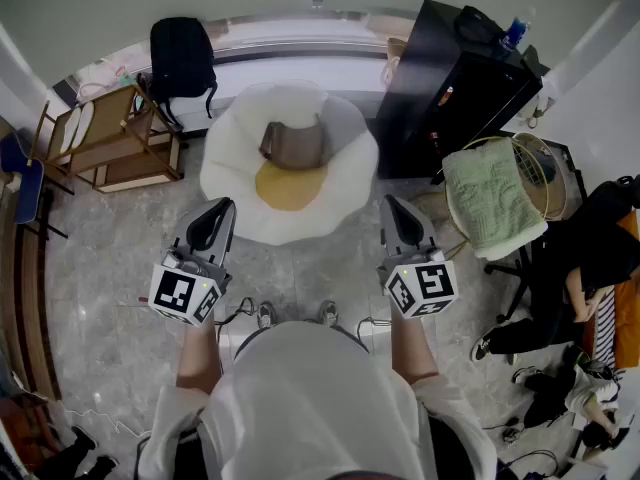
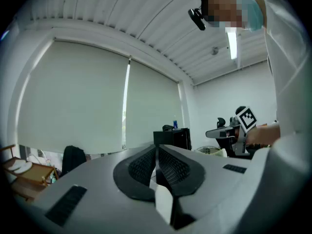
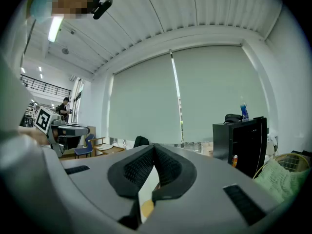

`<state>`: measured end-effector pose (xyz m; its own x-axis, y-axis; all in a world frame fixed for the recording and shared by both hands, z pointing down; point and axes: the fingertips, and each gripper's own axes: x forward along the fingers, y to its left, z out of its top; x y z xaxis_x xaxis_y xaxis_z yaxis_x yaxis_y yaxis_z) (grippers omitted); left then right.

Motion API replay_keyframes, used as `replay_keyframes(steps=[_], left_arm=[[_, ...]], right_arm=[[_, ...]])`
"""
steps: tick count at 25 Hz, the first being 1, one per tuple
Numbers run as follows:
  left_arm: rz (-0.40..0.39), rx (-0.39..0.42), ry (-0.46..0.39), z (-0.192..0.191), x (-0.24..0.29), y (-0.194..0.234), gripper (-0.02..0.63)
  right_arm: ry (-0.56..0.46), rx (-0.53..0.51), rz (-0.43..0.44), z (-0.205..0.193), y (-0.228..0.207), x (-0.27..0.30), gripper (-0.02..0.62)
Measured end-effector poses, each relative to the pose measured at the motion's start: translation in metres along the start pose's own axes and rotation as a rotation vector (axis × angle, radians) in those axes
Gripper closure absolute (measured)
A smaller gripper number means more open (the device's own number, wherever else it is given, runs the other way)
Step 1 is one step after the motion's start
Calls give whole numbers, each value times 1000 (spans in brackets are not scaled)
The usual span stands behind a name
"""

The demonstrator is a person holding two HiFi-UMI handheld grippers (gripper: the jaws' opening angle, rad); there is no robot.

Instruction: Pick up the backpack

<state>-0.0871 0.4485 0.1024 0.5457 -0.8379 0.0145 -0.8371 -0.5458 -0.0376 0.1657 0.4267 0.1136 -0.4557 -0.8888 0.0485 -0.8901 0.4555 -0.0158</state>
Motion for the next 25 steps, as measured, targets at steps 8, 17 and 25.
replay_keyframes(steps=[8, 17, 25], left_arm=[[18, -4, 11, -6, 10, 0, 560], [34, -8, -2, -7, 25, -8, 560], [80, -47, -17, -12, 47, -31, 560]], right_arm=[[-21, 8, 41, 2, -1, 7, 566], [-29, 11, 91, 0, -9, 11, 565], [6, 19, 125, -11, -42, 12, 565]])
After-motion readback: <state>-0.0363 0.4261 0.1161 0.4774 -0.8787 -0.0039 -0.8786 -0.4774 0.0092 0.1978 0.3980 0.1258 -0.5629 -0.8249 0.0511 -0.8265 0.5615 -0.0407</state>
